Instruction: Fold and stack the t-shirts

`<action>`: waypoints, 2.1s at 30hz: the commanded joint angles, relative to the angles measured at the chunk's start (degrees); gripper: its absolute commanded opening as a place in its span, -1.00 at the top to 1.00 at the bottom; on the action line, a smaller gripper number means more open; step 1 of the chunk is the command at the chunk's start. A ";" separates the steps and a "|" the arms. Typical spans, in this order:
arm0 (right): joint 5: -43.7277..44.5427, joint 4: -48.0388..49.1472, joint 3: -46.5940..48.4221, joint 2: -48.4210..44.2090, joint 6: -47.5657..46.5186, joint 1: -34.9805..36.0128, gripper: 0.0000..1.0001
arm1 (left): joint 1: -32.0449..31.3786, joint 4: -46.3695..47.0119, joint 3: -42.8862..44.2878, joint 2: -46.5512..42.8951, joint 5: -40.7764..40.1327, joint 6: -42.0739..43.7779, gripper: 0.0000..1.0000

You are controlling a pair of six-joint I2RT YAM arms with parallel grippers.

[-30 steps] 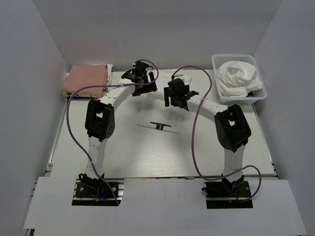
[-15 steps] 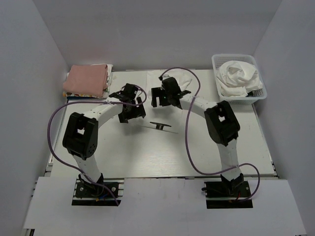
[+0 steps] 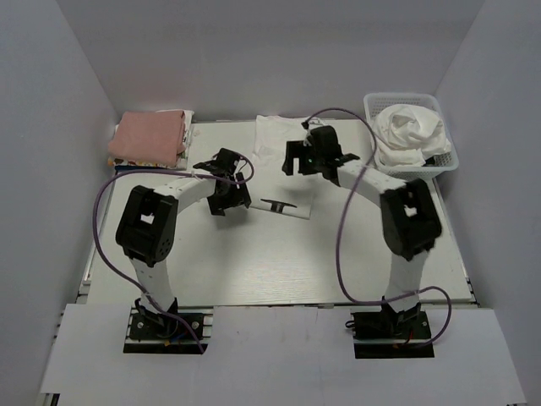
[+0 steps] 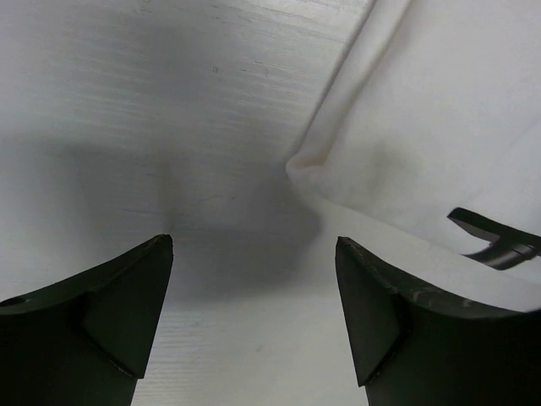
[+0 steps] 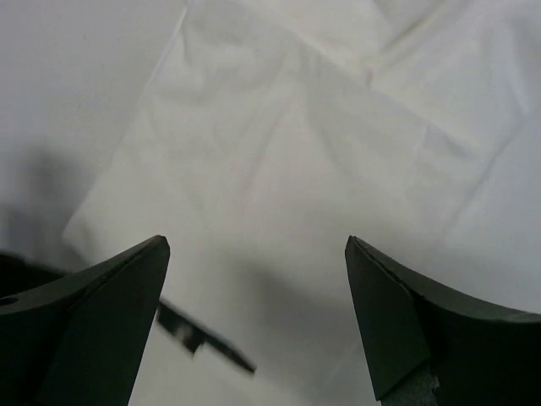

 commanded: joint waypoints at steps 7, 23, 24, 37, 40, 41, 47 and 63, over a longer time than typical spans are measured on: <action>-1.26 7.17 -31.29 -25.90 1.56 1.74 -0.81 | 2.32 7.27 0.70 0.03 6.51 1.30 -0.68; -2.22 2.85 -34.81 -20.64 6.40 2.44 -0.81 | 3.03 12.02 0.26 6.36 13.81 2.53 0.21; -2.66 2.85 -34.81 -20.20 6.92 2.70 -0.81 | 3.03 12.02 -0.26 7.31 13.81 2.53 0.34; 0.04 4.26 -35.33 -17.73 9.99 3.06 0.99 | 2.50 11.84 -4.12 2.50 9.86 1.66 1.00; 1.73 6.28 -37.80 -20.10 10.18 2.88 1.00 | 1.88 13.86 -8.95 -1.28 9.33 0.95 1.00; 1.56 6.37 -38.15 -20.63 9.57 2.88 1.00 | 1.28 14.39 -9.57 -2.94 9.33 0.95 1.00; -1.34 -3.01 -39.73 -31.51 7.20 4.89 1.00 | -1.98 10.79 -15.11 -11.56 7.41 -0.63 1.00; 8.46 -14.63 -32.53 -51.66 8.59 7.63 1.00 | -6.99 4.02 -9.34 -34.79 1.25 -4.85 1.00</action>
